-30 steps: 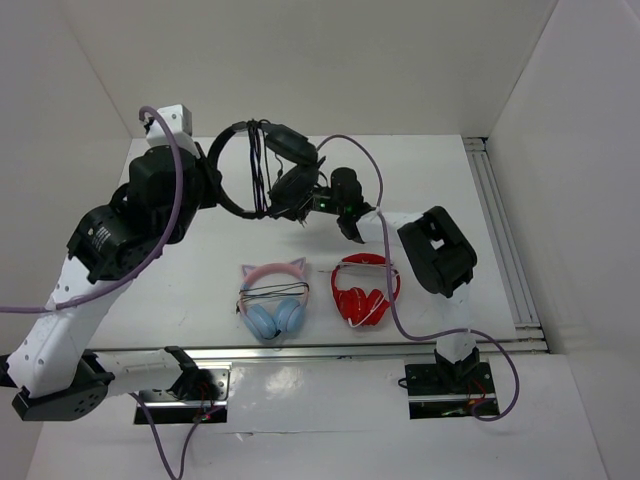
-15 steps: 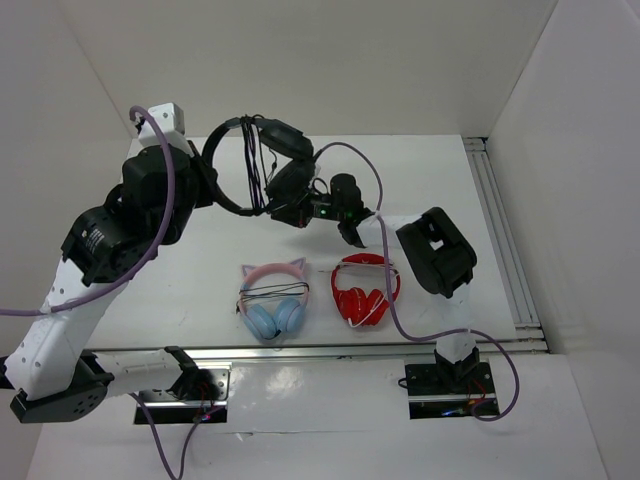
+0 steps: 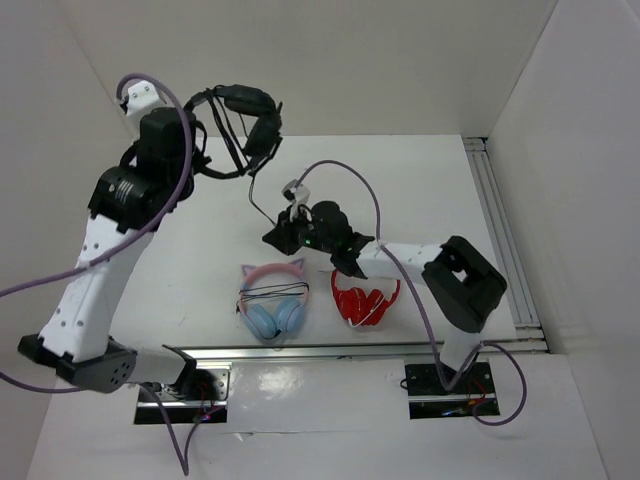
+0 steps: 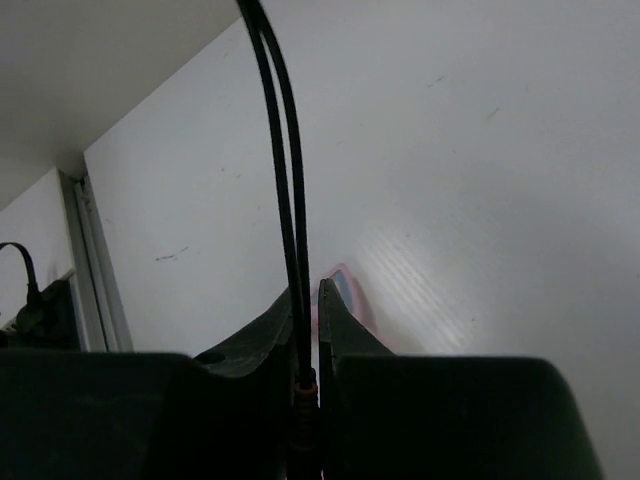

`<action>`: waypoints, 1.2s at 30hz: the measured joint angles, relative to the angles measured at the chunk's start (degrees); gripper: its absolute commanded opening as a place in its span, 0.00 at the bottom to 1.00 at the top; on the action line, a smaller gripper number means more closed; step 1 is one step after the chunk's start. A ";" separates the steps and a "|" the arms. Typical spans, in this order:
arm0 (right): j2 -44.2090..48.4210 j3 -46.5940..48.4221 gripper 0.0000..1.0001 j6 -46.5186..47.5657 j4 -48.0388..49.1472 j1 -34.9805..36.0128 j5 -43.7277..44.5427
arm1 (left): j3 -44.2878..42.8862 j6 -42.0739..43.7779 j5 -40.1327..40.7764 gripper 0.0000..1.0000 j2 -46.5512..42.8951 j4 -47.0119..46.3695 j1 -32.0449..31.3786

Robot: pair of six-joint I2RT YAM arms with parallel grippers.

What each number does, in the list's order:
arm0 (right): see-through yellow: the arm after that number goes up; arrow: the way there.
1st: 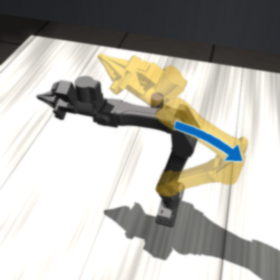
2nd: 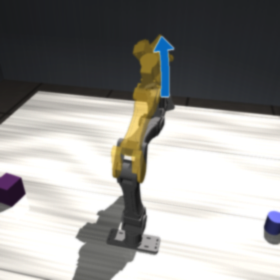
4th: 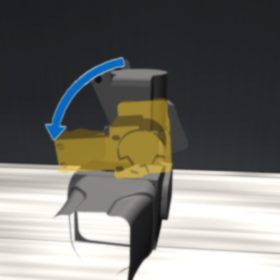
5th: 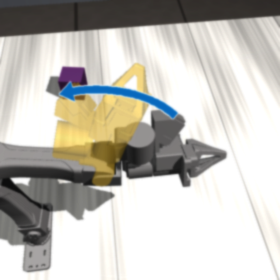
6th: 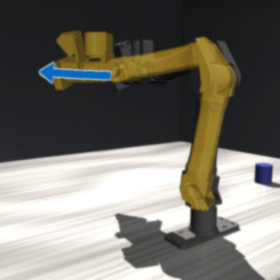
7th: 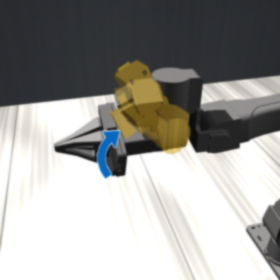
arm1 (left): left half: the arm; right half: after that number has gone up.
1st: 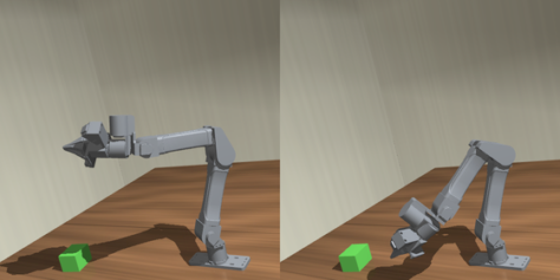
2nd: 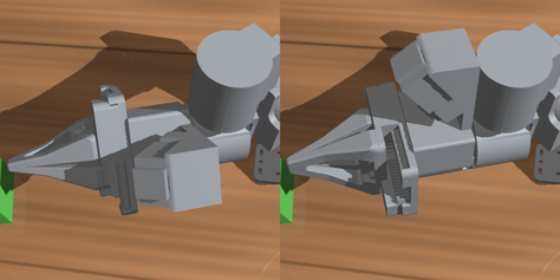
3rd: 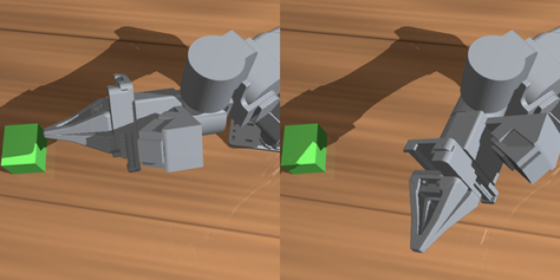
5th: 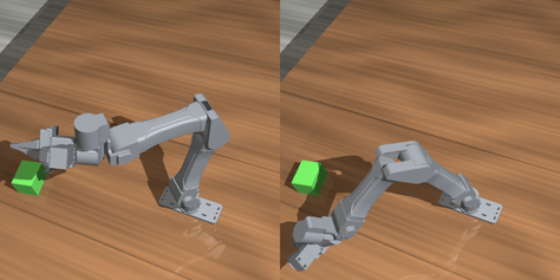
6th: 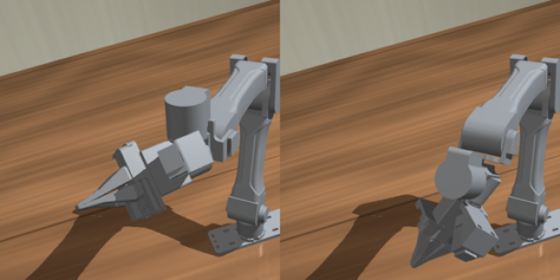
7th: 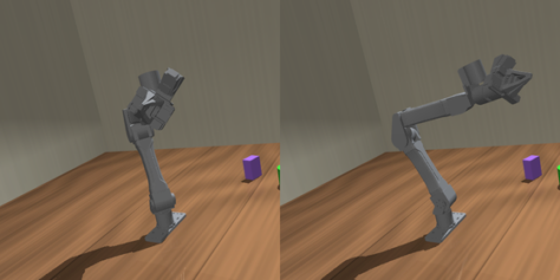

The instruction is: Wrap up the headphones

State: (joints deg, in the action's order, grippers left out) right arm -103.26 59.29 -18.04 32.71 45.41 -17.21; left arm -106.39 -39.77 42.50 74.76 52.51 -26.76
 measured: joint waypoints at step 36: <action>11.47 37.88 0.00 40.50 -59.82 3.54 21.64 | 20.61 20.37 -27.96 0.00 10.73 -8.72 4.92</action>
State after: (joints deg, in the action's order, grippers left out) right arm -91.79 97.17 22.46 -27.11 48.95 4.43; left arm -85.78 -19.40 14.55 85.49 43.79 -21.85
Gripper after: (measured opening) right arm 0.135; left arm 0.173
